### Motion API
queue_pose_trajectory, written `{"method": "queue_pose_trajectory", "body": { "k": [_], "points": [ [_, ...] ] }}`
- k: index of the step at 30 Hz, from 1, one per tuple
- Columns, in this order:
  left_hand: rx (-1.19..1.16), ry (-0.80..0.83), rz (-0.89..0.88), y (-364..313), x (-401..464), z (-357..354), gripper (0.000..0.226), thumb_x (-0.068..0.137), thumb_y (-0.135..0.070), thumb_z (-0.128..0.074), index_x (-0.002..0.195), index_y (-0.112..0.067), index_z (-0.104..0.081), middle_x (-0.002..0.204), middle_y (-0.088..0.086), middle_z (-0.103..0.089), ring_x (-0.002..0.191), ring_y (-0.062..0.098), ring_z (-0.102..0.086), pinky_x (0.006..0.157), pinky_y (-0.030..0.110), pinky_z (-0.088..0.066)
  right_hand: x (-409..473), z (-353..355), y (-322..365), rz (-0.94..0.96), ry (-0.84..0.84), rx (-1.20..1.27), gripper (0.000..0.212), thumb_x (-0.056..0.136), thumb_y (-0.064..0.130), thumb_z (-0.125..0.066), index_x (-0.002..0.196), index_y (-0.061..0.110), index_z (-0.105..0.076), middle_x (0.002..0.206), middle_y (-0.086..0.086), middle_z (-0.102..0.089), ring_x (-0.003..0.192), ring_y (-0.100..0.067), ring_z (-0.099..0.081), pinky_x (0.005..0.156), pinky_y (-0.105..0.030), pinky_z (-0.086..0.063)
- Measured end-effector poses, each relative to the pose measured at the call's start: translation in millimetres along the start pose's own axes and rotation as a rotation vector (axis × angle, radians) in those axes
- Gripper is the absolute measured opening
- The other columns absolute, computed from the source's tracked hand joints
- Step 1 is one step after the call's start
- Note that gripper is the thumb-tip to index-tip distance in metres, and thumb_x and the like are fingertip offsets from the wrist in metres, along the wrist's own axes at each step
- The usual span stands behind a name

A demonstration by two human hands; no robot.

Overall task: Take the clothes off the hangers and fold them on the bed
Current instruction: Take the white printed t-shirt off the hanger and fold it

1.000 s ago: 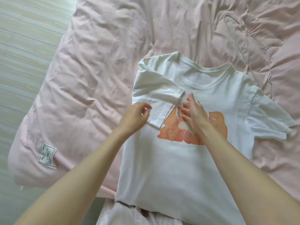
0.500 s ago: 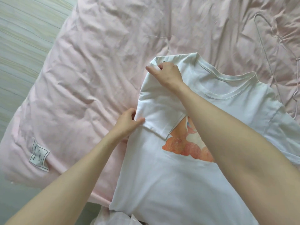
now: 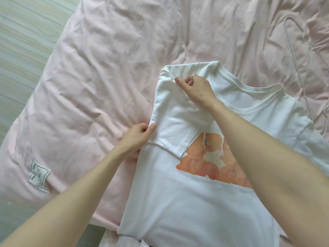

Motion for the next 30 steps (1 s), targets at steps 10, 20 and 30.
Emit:
{"method": "queue_pose_trajectory", "body": {
  "k": [10,20,30],
  "points": [
    [0.208,-0.506,-0.348,-23,-10,-15,0.038,0.084,-0.004,-0.050,0.122,-0.006,-0.045,0.112,0.009,-0.053,0.100,0.029,-0.052,0.083,0.043,-0.044,-45,27,-60,-0.160,0.115,0.073,0.015,0.080,0.022,-0.069,0.088,0.012,-0.061,0.074,0.003,-0.055,0.066,-0.013,-0.053,0.054,-0.025,-0.046],
    [0.987,-0.106,-0.584,-62,37,-65,0.059,0.096,-0.042,-0.038,0.149,-0.033,-0.014,0.159,0.004,0.005,0.145,0.032,0.010,0.111,0.057,0.010,-102,-2,-86,-0.519,-0.072,0.916,0.021,0.088,0.028,-0.065,0.089,0.012,-0.053,0.084,-0.009,-0.064,0.065,-0.017,-0.063,0.058,-0.024,-0.054],
    [1.063,-0.116,-0.763,-31,24,-70,0.057,0.092,-0.051,-0.013,0.148,-0.035,-0.011,0.158,0.001,-0.013,0.146,0.029,-0.002,0.108,0.060,0.010,-130,-33,-81,-0.569,-0.013,0.924,0.021,0.090,0.007,-0.053,0.070,0.012,-0.053,0.064,-0.005,-0.058,0.043,-0.011,-0.057,0.035,-0.016,-0.039]
  ]
}}
Point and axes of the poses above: each hand's wrist, its own x-axis towards the middle knuckle, its own z-axis out of the back of the hand, y = z × x, the point moved 2 cm from there along x, towards the middle knuckle
